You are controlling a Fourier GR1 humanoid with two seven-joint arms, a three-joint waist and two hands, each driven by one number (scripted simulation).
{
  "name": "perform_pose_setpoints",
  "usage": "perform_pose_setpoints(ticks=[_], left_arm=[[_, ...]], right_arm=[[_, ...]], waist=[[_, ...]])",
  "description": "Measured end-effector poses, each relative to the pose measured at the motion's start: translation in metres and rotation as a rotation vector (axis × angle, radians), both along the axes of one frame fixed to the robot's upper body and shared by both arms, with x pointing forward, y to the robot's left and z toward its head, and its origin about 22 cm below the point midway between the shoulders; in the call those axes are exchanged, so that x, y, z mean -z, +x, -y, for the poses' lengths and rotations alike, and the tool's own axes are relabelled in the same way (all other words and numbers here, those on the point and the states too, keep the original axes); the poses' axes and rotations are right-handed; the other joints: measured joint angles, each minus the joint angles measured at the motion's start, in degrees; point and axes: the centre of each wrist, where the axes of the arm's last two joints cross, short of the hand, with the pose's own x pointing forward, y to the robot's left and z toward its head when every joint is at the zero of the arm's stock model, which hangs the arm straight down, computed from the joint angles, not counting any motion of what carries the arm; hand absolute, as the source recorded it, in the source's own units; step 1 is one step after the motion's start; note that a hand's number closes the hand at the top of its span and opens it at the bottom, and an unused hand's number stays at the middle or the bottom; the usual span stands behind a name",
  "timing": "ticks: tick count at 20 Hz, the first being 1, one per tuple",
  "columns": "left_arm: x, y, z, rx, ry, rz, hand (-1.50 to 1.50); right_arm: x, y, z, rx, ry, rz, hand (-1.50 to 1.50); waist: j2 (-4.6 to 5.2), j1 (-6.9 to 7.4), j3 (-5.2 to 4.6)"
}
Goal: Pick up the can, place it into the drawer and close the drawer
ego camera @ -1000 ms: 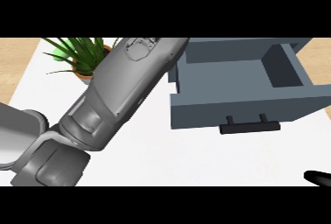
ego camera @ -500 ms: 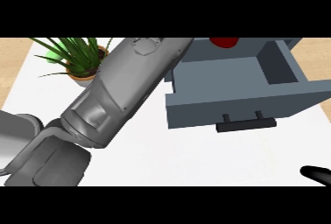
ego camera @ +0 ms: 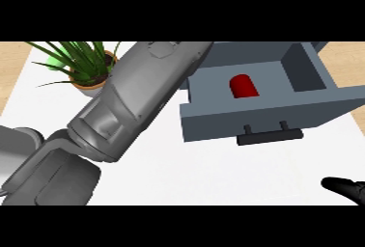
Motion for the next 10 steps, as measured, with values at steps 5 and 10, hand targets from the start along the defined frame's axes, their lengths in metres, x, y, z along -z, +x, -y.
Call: perform_pose_setpoints(ticks=[5, 10], left_arm=[[0.003, 0.001, -0.002, -0.005, -0.037, -0.009, -1.50], [0.003, 0.002, -0.003, 0.007, -0.087, -0.016, -1.50]], right_arm=[[-0.008, 0.008, -0.008, -0.015, -0.136, 0.049, -1.50], [-0.009, 0.024, -0.015, -0.002, -0.304, 0.061, -1.50]], waist=[[0.12, 0.21, -0.03], [0.20, 1.17, -0.07]])
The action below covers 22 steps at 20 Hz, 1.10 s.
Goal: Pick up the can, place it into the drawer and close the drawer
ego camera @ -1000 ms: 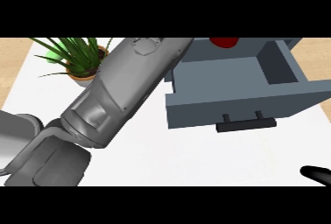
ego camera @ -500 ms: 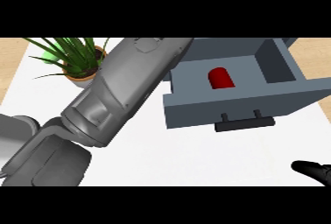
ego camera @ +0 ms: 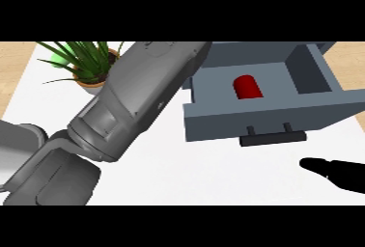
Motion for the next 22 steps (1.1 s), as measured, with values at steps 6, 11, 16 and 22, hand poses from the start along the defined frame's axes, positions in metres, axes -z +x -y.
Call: perform_pose_setpoints(ticks=[6, 11, 16, 22], left_arm=[[-0.003, 0.000, 0.001, -0.005, -0.027, 0.012, -1.50], [-0.008, 0.000, 0.003, -0.006, -0.011, 0.030, -1.50], [-0.013, 0.000, 0.003, 0.008, 0.003, 0.033, -1.50], [-0.012, 0.003, -0.005, 0.008, -0.016, 0.019, -1.50]], right_arm=[[0.010, 0.026, -0.018, 0.026, -0.209, 0.005, -1.50], [0.031, 0.056, -0.031, 0.050, -0.342, -0.005, -1.50], [0.056, 0.087, -0.045, 0.072, -0.480, -0.032, -1.50], [0.088, 0.121, -0.062, 0.100, -0.591, -0.034, -1.50]], waist=[[-0.14, 1.24, -0.02], [-0.38, 2.67, -0.02], [-0.71, 4.19, -0.05], [-1.01, 5.19, -0.06]])
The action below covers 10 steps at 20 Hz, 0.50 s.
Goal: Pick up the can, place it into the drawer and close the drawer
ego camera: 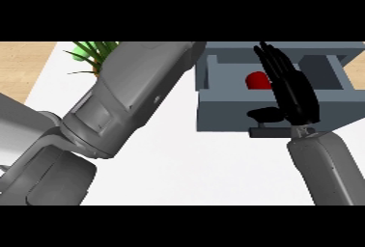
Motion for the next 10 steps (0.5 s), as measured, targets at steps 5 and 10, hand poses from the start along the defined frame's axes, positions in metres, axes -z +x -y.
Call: perform_pose_setpoints(ticks=[5, 10], left_arm=[[0.000, 0.006, -0.018, -0.011, 0.004, -0.001, -1.50], [0.000, 0.011, -0.037, -0.026, 0.008, 0.001, -1.50]], right_arm=[[0.025, 0.026, -0.014, 0.033, -0.040, 0.012, -1.50], [0.035, 0.053, -0.018, 0.094, -0.073, 0.053, -1.50]], waist=[[-0.30, 1.00, -0.02], [-0.36, 1.95, -0.03]])
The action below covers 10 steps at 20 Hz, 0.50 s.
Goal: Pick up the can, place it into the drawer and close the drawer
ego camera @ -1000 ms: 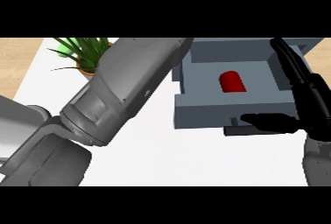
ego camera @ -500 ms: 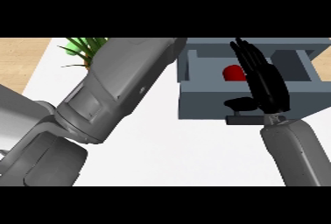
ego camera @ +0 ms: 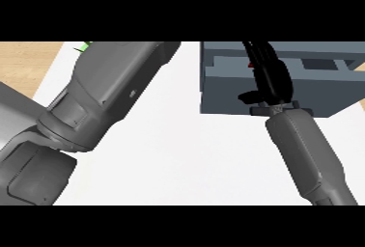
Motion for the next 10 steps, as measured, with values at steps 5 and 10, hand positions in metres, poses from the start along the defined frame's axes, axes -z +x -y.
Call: perform_pose_setpoints(ticks=[5, 10], left_arm=[[-0.001, 0.003, -0.017, -0.009, 0.002, -0.014, -1.50], [0.003, 0.003, -0.034, -0.004, 0.010, -0.022, -1.50]], right_arm=[[0.002, 0.022, -0.006, 0.057, -0.006, 0.065, -1.50], [-0.012, 0.044, -0.008, 0.094, -0.027, 0.107, -1.50]], waist=[[0.04, 0.90, 0.00], [0.01, 2.19, -0.06]])
